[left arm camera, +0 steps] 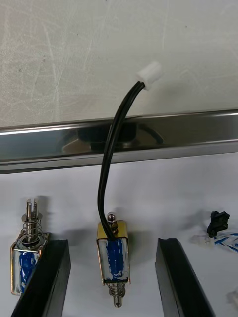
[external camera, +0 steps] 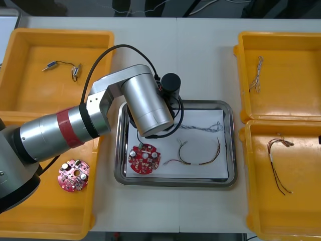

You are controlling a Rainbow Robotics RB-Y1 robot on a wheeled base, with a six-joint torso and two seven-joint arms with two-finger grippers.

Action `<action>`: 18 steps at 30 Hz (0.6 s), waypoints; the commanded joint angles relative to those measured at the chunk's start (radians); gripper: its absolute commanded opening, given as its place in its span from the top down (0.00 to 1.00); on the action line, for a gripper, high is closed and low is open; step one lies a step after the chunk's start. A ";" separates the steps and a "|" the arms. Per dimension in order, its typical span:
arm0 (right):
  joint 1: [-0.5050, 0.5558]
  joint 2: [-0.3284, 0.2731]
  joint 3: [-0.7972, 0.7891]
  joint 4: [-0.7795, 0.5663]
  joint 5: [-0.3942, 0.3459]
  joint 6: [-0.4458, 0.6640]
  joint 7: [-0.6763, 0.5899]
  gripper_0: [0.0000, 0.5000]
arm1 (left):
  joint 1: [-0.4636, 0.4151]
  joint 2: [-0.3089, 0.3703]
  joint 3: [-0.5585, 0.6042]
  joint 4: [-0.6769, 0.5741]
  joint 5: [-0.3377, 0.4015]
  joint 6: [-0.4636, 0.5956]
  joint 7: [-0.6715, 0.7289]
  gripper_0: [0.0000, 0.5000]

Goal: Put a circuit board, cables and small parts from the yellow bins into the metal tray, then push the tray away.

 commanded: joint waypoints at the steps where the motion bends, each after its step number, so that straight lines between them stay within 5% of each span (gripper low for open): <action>1: 0.018 0.011 -0.033 -0.029 -0.015 0.003 -0.030 0.00 | 0.008 -0.030 -0.009 -0.030 -0.018 -0.013 0.090 0.00; 18: 0.018 -0.001 -0.033 -0.029 -0.015 0.003 -0.036 0.00 | 0.005 0.013 0.054 -0.136 0.005 0.078 0.079 0.00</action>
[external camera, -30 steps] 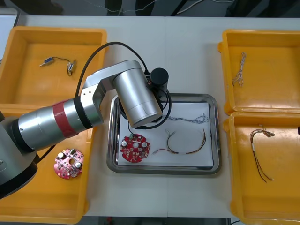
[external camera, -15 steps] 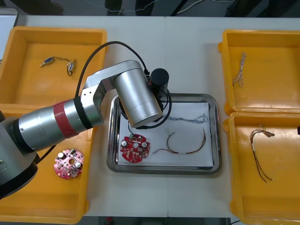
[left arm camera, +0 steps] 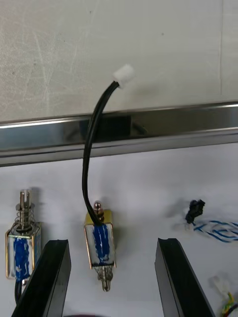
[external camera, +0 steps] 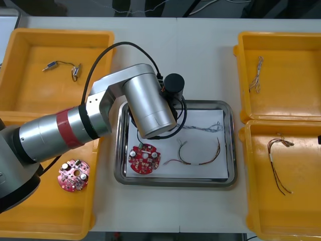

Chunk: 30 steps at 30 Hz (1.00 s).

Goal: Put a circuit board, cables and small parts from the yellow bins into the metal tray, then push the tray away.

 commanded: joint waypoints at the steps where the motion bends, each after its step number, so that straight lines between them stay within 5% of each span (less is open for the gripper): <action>1: 0.018 -0.001 -0.033 -0.028 -0.008 0.003 -0.036 0.00 | 0.003 0.018 0.064 -0.094 0.025 0.056 0.060 0.00; 15: 0.018 -0.020 -0.025 -0.028 -0.002 0.003 -0.039 0.00 | -0.003 0.169 0.305 -0.288 0.210 0.274 0.003 0.00; 30: 0.017 -0.057 -0.030 -0.028 -0.015 0.003 -0.036 0.00 | 0.026 0.409 0.566 -0.321 0.436 0.434 -0.181 0.00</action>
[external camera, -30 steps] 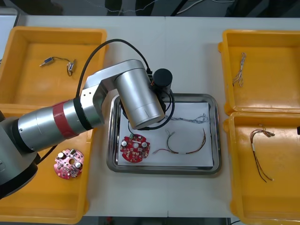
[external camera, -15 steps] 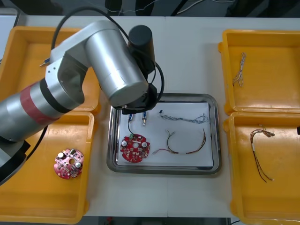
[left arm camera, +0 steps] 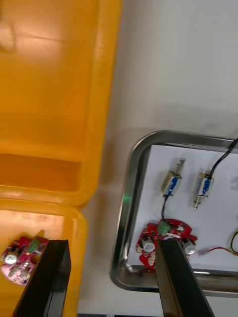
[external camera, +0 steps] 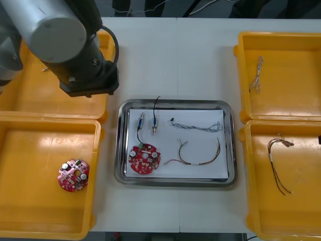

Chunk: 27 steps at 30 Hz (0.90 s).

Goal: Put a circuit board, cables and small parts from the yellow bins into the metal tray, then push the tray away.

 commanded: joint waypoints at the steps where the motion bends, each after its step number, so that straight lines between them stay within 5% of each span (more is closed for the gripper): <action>1: 0.016 -0.057 -0.030 -0.028 -0.018 0.003 -0.032 0.00 | 0.037 0.112 0.121 -0.032 0.056 0.021 -0.176 0.00; 12: 0.014 -0.091 -0.025 -0.028 -0.050 0.003 -0.032 0.00 | 0.197 0.180 0.336 -0.032 0.058 0.021 -0.399 0.00; 27: -0.155 -0.169 0.155 -0.028 -0.286 0.003 -0.012 0.00 | 0.416 0.201 0.573 -0.069 0.013 0.021 -0.676 0.00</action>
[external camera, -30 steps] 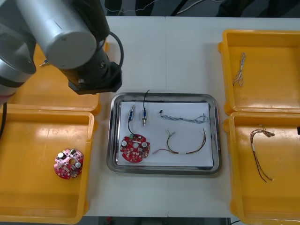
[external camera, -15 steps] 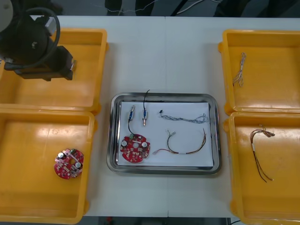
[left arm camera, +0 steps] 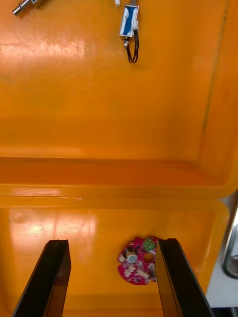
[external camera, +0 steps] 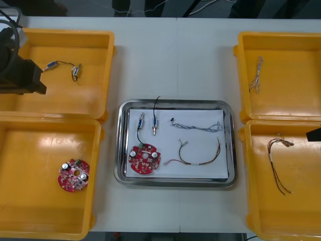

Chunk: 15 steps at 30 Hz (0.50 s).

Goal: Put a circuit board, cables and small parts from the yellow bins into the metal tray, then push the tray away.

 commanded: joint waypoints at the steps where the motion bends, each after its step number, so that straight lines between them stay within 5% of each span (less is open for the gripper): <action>1: -0.107 -0.063 0.100 -0.027 -0.053 0.003 -0.010 0.00 | 0.082 0.047 0.085 -0.059 -0.021 0.008 -0.104 0.00; 15: -0.364 -0.070 0.479 -0.084 -0.098 0.003 0.022 0.00 | 0.253 0.046 0.180 -0.125 -0.033 0.008 -0.162 0.00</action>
